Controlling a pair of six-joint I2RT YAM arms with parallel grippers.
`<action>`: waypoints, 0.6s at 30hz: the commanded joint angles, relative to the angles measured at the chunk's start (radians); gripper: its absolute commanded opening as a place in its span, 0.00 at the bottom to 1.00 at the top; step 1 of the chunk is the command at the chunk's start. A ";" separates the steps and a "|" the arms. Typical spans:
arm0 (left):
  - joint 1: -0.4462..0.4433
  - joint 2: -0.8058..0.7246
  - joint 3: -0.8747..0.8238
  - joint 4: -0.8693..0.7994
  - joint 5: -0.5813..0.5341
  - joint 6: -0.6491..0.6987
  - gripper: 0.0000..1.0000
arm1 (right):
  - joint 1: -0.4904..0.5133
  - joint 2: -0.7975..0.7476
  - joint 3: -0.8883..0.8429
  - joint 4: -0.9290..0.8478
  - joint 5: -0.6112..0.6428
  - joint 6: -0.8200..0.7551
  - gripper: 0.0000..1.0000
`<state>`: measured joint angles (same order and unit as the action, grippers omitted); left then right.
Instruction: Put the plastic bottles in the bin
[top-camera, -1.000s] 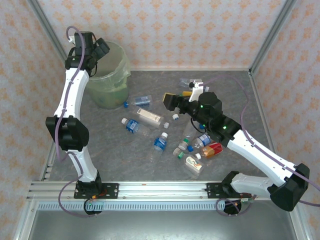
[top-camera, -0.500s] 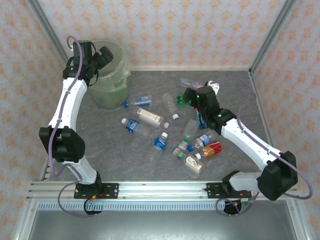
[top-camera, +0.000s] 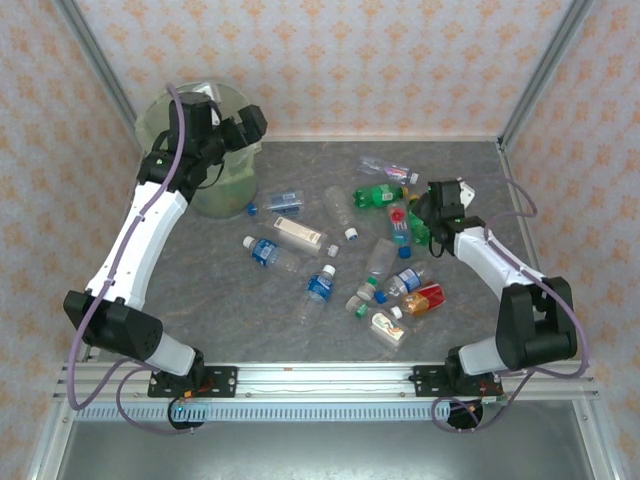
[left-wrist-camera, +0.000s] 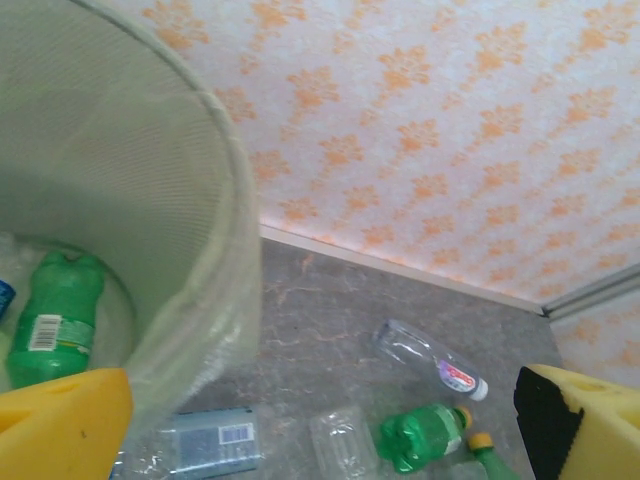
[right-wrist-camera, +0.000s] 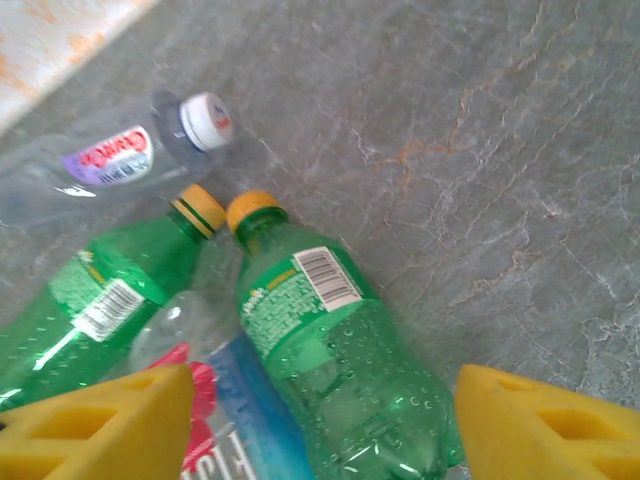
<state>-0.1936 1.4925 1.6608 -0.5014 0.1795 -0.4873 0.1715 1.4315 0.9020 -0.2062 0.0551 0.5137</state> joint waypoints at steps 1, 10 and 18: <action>-0.015 -0.031 -0.035 -0.009 -0.018 0.018 0.99 | -0.019 0.029 -0.025 0.030 -0.048 -0.034 0.70; -0.020 -0.101 -0.104 -0.015 0.000 0.001 0.99 | -0.062 0.136 -0.029 0.101 -0.165 -0.099 0.73; -0.020 -0.123 -0.124 -0.097 -0.100 0.040 0.99 | -0.075 0.252 0.018 0.103 -0.210 -0.145 0.73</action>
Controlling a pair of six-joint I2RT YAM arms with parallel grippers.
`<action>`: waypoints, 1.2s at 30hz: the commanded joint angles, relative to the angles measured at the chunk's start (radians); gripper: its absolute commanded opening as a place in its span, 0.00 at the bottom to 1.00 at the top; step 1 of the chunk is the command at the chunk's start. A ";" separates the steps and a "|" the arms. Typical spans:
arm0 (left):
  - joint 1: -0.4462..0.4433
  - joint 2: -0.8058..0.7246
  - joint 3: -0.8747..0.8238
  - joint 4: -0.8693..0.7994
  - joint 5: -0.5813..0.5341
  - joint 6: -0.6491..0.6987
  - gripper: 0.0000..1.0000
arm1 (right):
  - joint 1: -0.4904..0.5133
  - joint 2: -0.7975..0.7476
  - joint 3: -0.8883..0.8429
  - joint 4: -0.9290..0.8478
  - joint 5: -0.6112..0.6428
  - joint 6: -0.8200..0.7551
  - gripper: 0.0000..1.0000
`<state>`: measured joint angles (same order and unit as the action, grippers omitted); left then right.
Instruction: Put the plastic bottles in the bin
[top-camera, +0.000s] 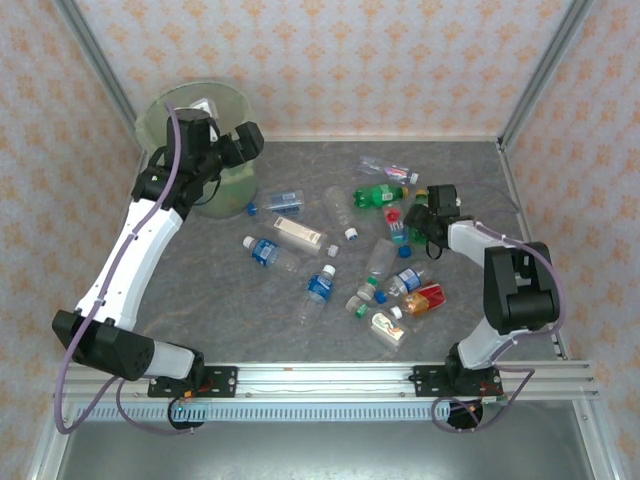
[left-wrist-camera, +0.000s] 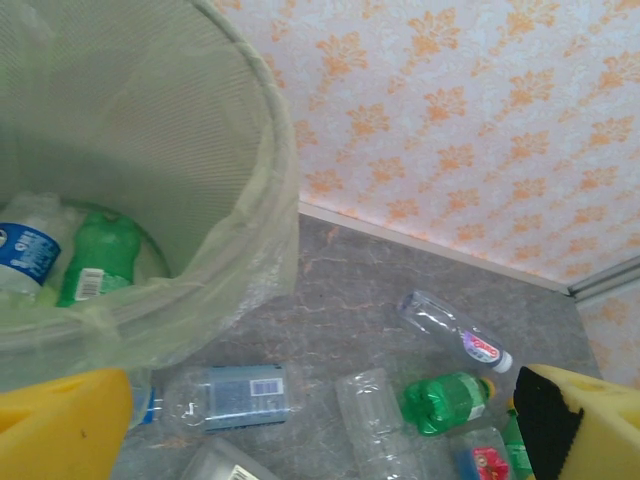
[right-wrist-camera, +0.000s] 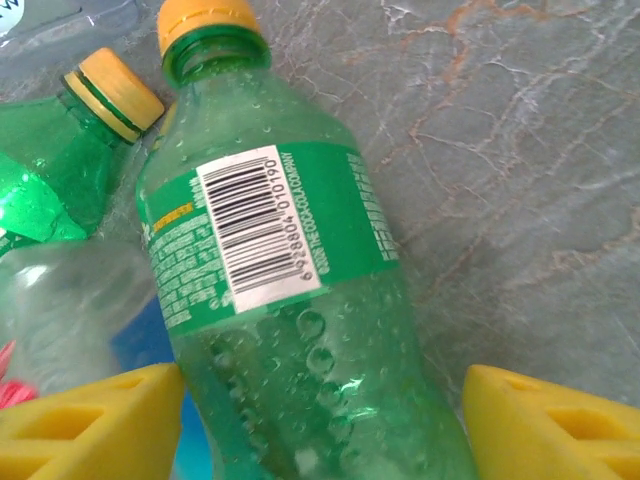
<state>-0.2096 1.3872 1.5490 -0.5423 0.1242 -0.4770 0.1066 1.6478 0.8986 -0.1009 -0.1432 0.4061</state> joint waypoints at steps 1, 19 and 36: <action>-0.004 -0.020 -0.016 -0.057 -0.040 0.031 0.99 | -0.010 0.043 0.025 0.002 -0.020 -0.046 0.73; -0.010 -0.076 -0.126 0.100 0.090 -0.201 0.93 | -0.011 0.048 0.026 0.047 -0.058 -0.078 0.54; -0.092 -0.010 -0.217 0.434 0.254 -0.380 0.78 | 0.143 -0.371 0.012 0.070 -0.196 -0.166 0.54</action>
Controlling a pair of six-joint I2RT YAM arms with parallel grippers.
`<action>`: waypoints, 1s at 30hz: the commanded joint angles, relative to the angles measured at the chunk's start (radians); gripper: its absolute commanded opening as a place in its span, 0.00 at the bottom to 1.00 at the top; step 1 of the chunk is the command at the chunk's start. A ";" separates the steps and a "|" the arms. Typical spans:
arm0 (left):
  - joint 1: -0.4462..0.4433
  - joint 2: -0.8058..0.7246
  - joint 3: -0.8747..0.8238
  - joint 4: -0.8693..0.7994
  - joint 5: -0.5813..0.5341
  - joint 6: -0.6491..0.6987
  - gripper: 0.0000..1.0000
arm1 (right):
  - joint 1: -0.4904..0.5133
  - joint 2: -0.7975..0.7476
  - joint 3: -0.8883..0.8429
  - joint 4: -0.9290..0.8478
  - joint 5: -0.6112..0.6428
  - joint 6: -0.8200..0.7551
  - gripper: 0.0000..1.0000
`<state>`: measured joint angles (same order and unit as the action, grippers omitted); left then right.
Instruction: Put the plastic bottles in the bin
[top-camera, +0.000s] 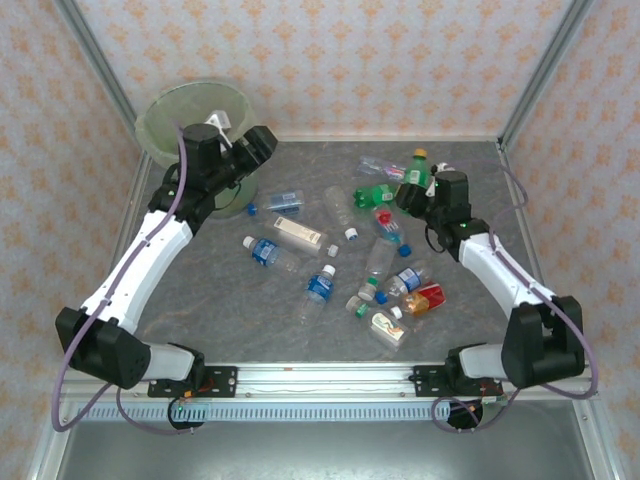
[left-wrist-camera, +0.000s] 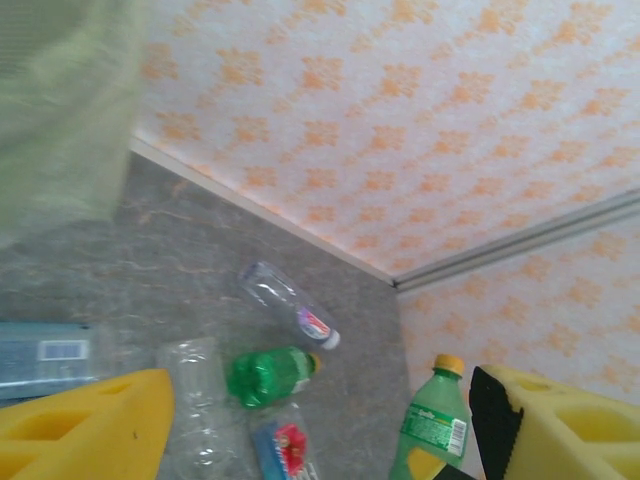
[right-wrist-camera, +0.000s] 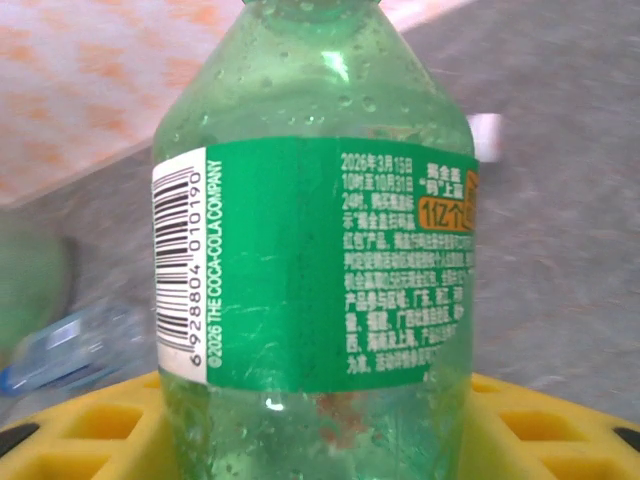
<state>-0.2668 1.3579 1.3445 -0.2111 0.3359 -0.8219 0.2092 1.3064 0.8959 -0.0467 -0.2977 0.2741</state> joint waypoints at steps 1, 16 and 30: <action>-0.052 0.027 -0.009 0.120 0.044 -0.036 0.78 | 0.066 -0.041 0.025 0.019 -0.044 -0.040 0.54; -0.285 0.217 0.107 0.264 0.084 -0.026 0.74 | 0.270 -0.089 0.127 0.068 -0.168 -0.025 0.54; -0.328 0.299 0.108 0.285 0.182 0.002 0.68 | 0.309 -0.092 0.140 0.074 -0.188 -0.011 0.53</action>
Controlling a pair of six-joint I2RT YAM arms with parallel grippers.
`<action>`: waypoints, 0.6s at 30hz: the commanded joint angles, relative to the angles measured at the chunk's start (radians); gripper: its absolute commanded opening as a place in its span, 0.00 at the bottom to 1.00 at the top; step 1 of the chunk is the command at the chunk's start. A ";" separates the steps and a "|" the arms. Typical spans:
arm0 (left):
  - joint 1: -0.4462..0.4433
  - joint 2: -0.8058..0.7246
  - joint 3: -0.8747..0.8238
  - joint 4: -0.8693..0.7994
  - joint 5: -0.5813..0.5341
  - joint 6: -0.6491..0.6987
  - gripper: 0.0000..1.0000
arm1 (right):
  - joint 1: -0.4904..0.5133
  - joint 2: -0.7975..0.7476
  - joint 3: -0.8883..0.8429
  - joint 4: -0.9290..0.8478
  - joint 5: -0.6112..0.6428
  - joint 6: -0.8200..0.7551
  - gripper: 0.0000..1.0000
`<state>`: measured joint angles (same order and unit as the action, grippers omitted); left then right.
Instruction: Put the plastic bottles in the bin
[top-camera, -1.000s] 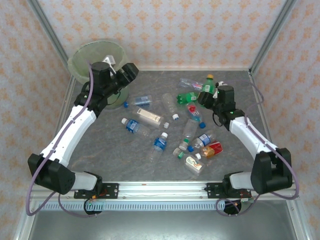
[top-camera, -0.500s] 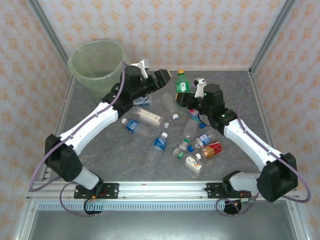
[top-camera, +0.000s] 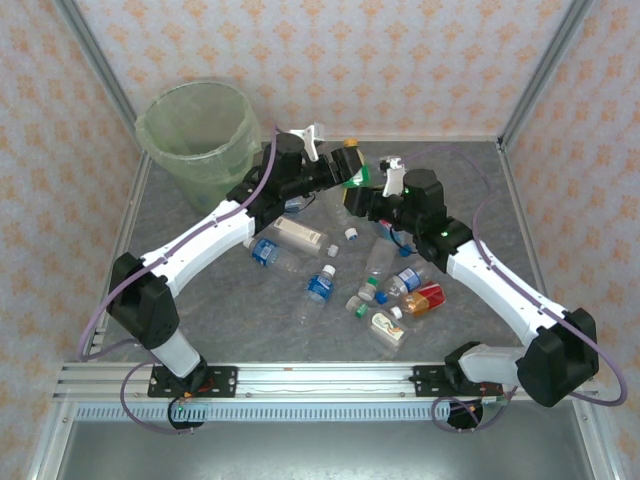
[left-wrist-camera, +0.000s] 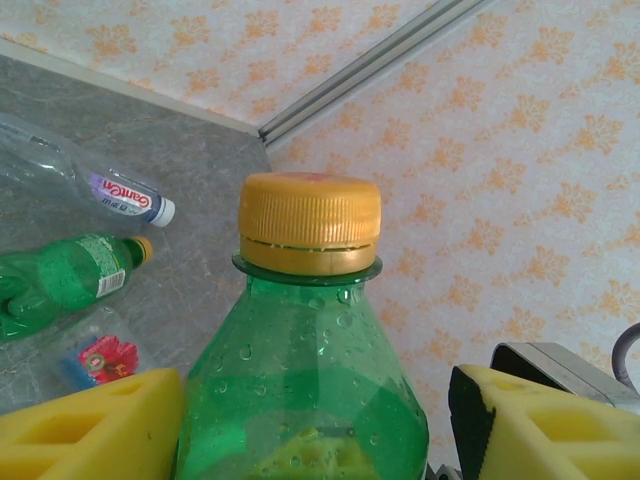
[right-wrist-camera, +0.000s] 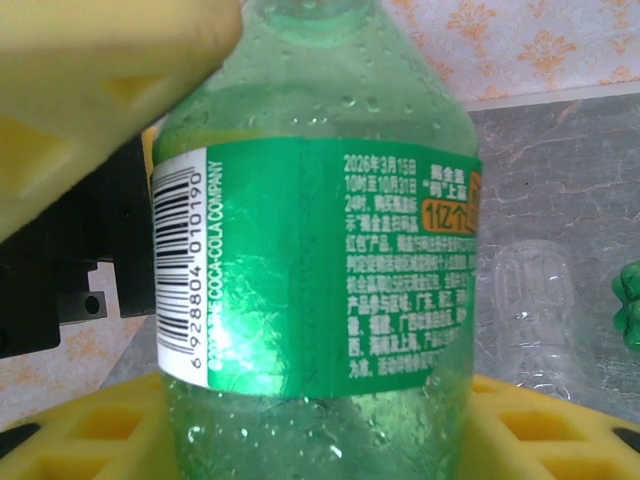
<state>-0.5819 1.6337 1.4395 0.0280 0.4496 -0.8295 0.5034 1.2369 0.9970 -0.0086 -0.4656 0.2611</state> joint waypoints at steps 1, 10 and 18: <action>-0.015 0.026 0.009 0.051 0.073 0.009 0.69 | 0.017 -0.021 0.041 0.036 -0.023 0.000 0.53; -0.018 0.041 0.008 0.016 0.051 0.027 0.73 | 0.026 -0.011 0.057 0.035 -0.036 -0.008 0.53; -0.018 0.055 0.021 0.012 0.057 0.026 0.68 | 0.026 -0.011 0.055 0.037 -0.033 -0.014 0.53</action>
<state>-0.5903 1.6714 1.4395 0.0360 0.4839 -0.8177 0.5228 1.2377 1.0153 -0.0296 -0.4759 0.2565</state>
